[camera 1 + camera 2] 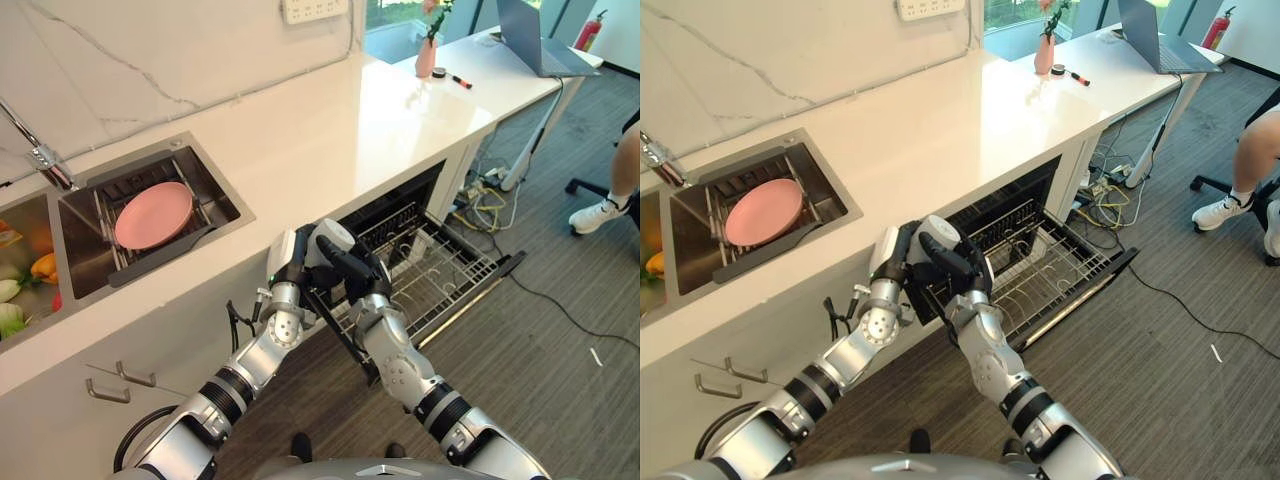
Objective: Place the dishes in the dishwasher.
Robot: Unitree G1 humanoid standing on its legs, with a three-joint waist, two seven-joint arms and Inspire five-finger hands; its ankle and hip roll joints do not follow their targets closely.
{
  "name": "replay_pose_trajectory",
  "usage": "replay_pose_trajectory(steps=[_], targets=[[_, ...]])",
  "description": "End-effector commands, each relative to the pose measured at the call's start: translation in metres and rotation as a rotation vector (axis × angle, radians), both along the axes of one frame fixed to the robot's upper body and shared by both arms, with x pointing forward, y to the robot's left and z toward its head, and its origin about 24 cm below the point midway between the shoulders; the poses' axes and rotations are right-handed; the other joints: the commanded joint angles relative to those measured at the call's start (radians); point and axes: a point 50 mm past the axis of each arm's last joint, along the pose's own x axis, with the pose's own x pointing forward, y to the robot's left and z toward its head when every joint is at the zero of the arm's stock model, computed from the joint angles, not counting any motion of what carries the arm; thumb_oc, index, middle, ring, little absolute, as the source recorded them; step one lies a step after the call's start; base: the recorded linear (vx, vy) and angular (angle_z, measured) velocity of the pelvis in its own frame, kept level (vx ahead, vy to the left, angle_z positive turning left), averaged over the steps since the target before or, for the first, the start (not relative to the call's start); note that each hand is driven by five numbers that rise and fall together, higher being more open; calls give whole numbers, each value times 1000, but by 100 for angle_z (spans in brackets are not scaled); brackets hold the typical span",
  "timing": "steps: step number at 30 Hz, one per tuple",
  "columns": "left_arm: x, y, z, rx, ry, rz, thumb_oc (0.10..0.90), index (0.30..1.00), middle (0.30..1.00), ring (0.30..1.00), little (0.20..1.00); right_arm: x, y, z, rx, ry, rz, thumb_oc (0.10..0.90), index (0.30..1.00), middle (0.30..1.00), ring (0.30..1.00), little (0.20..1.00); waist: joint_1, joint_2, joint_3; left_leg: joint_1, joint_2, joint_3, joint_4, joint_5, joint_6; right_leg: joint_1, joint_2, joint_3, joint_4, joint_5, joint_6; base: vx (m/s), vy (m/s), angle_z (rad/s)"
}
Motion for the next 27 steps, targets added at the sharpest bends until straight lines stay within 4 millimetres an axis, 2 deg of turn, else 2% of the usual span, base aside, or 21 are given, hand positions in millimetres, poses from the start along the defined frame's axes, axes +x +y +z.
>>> replay_pose_trajectory(steps=[1, 3, 4, 5, 6, 8, 10, 11, 12, 16, 19, 20, 21, 23, 27], targets=[[15, -85, 92, -153, -375, -365, 400, 300, 300, 300, 300, 26, 65, 83, 299, -238, 149, 400, 300, 300, 300, 300, 36, -61, -21, 88, 13, -21, 4, -115, -20, -2, -86, -10, 14, 5, 90, 0, 0, 0], [15, -84, 90, -146, -368, -363, 400, 300, 300, 300, 300, 27, 61, 85, 281, -253, 126, 400, 300, 300, 300, 300, 35, -60, -22, 90, 14, -22, 4, -117, -20, 0, -85, -10, 14, 4, 90, 0, 0, 0], [16, -83, 88, -142, -359, -362, 483, 425, 425, 425, 425, 29, 58, 86, 270, -260, 111, 400, 300, 300, 300, 300, 34, -60, -23, 92, 14, -22, 4, -117, -20, 1, -85, -10, 14, 3, 89, 0, 0, 0], [17, -83, 87, -135, -349, -363, 720, 780, 780, 780, 780, 30, 55, 88, 258, -269, 91, 400, 300, 300, 300, 300, 34, -59, -24, 93, 14, -21, 4, -118, -19, 2, -84, -9, 15, 2, 89, 0, 0, 0], [17, -83, 83, -124, -327, -370, 800, 900, 900, 900, 900, 33, 50, 91, 239, -280, 59, 400, 300, 300, 300, 300, 32, -58, -25, 95, 15, -21, 4, -119, -19, 4, -83, -9, 15, 2, 89, 0, 0, 0], [18, -82, 70, -96, -253, -382, 800, 900, 900, 900, 900, 39, 36, 96, 189, -297, -18, 400, 300, 300, 300, 300, 28, -53, -28, 97, 17, -22, 4, -120, -19, 9, -83, -12, 17, 0, 87, 0, 0, 0], [18, -81, 67, -87, -239, -382, 800, 900, 900, 900, 900, 41, 33, 97, 167, -302, -36, 400, 300, 300, 300, 300, 27, -51, -28, 99, 17, -23, 4, -121, -19, 11, -82, -14, 17, -1, 86, -4, -1, 2], [19, -78, 61, -60, -211, -383, 800, 900, 900, 900, 900, 45, 22, 100, 106, -326, -84, 400, 300, 300, 300, 300, 26, -48, -30, 100, 18, -26, 4, -121, -19, 13, -81, -15, 17, -2, 85, -8, -2, 5], [19, -78, 61, -60, -211, -383, 800, 900, 900, 900, 900, 45, 23, 100, 106, -326, -84, 400, 300, 300, 300, 300, 26, -48, -30, 100, 18, -26, 4, -121, -19, 13, -81, -15, 17, -2, 85, -10, -1, 5], [16, -69, 52, 38, -186, -416, 800, 900, 900, 900, 900, 53, -1, 103, -2, -335, -205, 400, 300, 300, 300, 300, 30, -38, -30, 99, 21, -32, 4, -121, -21, 17, -78, -23, 17, -8, 82, -10, -5, 3], [10, -50, 51, 63, -190, -417, 800, 900, 900, 900, 900, 56, -24, 105, -78, -344, -304, 400, 300, 300, 300, 300, 41, -31, -28, 100, 24, -41, 4, -118, -23, 20, -76, -34, 14, -17, 80, -16, -13, 8], [9, -49, 50, 64, -189, -417, 800, 900, 900, 900, 900, 56, -24, 105, -79, -343, -304, 400, 300, 300, 300, 300, 39, -31, -29, 100, 24, -42, 4, -118, -24, 21, -76, -36, 14, -17, 80, -8, -23, 8], [2, -37, 44, 51, -168, -396, 800, 900, 900, 900, 900, 56, -37, 100, -123, -329, -357, 400, 300, 300, 300, 300, 51, -30, -26, 98, 29, -50, 4, -111, -27, 24, -75, -47, 12, -25, 78, -4, -19, 5], [2, -36, 44, 51, -168, -396, 800, 900, 900, 900, 900, 56, -37, 100, -124, -328, -356, 400, 300, 300, 300, 300, 50, -30, -26, 98, 29, -51, 4, -111, -27, 24, -75, -48, 12, -25, 78, -7, -15, 14], [-3, -23, 31, 61, -117, -360, 800, 900, 900, 900, 900, 56, -43, 86, -107, -260, -384, 400, 300, 300, 300, 300, 59, -29, -21, 92, 31, -59, 4, -105, -31, 26, -74, -62, 11, -29, 75, -16, -18, 15]])
